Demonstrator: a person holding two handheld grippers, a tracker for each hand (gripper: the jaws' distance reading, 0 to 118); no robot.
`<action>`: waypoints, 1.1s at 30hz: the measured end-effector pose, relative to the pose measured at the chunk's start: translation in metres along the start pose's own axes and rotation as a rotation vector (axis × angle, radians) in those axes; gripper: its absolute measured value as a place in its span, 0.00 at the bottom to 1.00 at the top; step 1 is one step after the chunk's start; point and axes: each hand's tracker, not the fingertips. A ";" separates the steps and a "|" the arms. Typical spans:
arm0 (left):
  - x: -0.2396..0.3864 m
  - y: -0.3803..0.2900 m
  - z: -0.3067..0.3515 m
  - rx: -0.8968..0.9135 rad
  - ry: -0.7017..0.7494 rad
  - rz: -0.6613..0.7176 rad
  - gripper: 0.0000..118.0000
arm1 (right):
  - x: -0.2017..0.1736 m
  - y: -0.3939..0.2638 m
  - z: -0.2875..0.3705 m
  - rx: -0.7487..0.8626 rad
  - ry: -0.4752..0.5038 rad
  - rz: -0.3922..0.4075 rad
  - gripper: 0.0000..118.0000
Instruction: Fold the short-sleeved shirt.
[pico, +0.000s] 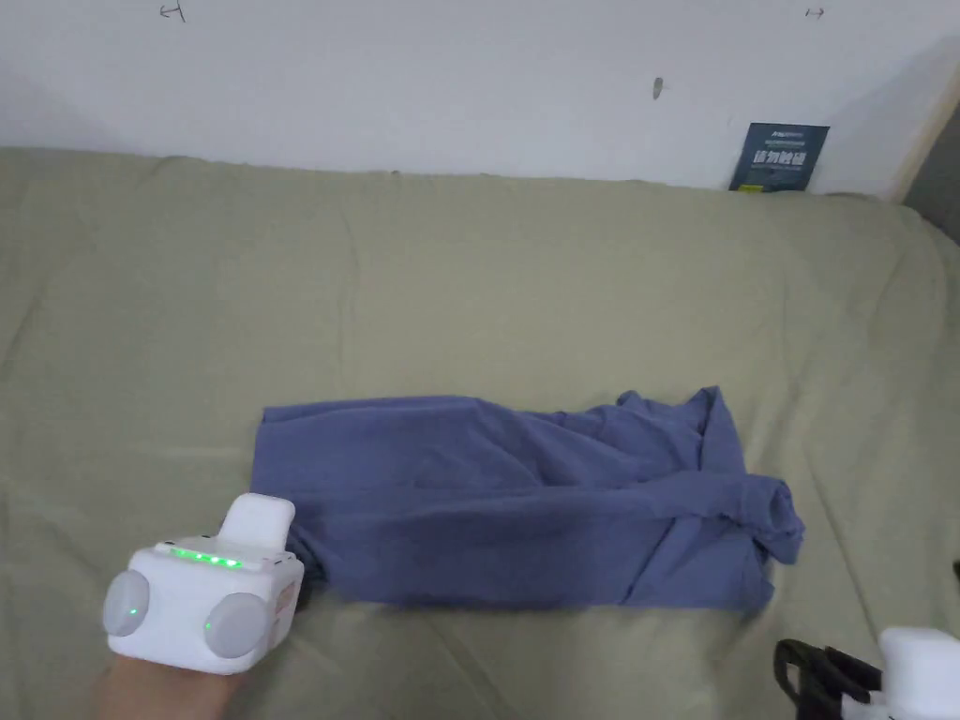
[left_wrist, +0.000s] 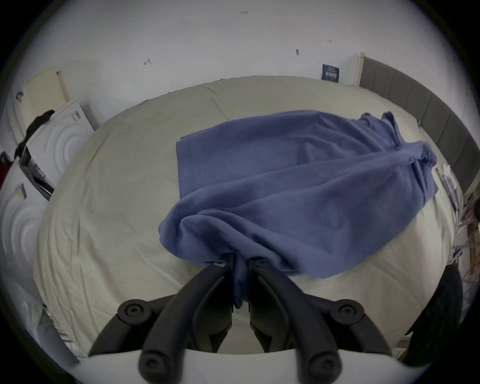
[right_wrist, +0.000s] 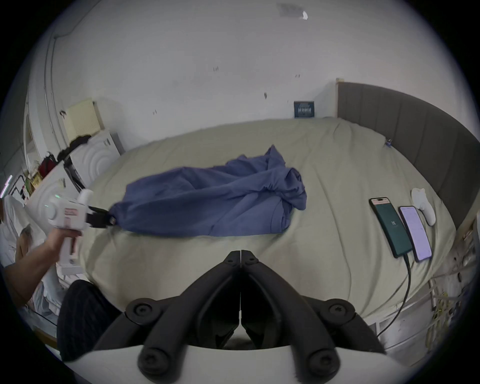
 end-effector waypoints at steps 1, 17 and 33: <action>-0.003 0.000 0.007 0.018 0.009 0.009 0.06 | 0.003 0.006 -0.016 -0.009 -0.018 0.006 0.51; -0.020 0.002 0.012 -0.003 -0.014 0.031 0.06 | 0.041 0.034 -0.150 -0.197 -0.118 -0.055 0.13; -0.038 -0.019 0.126 0.001 -0.094 0.021 0.06 | 0.026 0.055 0.002 -0.197 0.058 0.029 0.12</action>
